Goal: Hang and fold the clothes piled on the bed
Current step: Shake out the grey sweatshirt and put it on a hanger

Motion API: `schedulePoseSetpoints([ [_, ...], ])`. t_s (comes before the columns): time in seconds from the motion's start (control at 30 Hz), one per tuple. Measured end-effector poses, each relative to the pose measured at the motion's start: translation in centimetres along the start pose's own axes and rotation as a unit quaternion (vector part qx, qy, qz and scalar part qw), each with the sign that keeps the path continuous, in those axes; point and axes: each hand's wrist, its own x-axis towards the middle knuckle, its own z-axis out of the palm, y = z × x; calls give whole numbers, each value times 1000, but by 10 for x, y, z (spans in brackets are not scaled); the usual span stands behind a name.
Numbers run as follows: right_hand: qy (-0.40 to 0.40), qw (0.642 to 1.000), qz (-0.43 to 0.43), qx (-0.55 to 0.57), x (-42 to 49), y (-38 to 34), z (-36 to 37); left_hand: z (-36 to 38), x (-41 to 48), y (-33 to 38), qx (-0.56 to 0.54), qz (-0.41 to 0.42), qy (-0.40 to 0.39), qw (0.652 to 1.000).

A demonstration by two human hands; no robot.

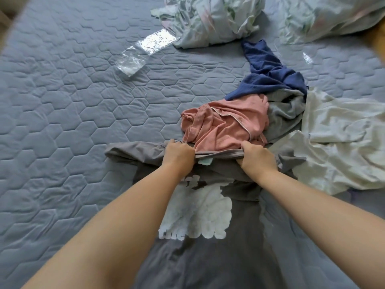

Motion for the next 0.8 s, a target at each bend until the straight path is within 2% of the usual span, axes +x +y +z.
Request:
schedulePoseSetpoints([
  [0.13, 4, 999, 54, 5, -10, 0, -30, -23, -12, -3, -25, -26, 9, 999],
  [0.2, 14, 997, 80, 6, -16, 1, -52, -44, -19, -3, -72, -55, 17, 996],
  [0.33, 204, 975, 60, 60, -32, -12, -112, -115, -37, -5, -209, -156, 159, 952],
  [0.4, 244, 961, 74, 107, -31, -24, -157, -164, -43, -7, -255, -165, 194, 933],
  [0.47, 263, 948, 97, 149, -27, -37, -212, -215, -46, -12, -281, -150, 213, 924],
  [0.53, 250, 945, 109, 180, -24, -45, -269, -267, -51, -19, -316, -127, 222, 913],
  [0.63, 144, 971, 105, 162, -33, -52, -346, -336, -64, -24, -336, -81, 191, 919],
  [0.67, 141, 971, 106, 161, -40, -54, -367, -357, -70, -24, -331, -59, 160, 928],
  [0.73, 218, 960, 92, 150, -60, -58, -403, -398, -84, -23, -341, -21, 139, 929],
  [0.77, 244, 956, 89, 136, -70, -58, -416, -415, -92, -23, -371, -5, 159, 915],
  [0.8, 225, 964, 86, 116, -81, -58, -429, -430, -98, -23, -416, 12, 184, 890],
])
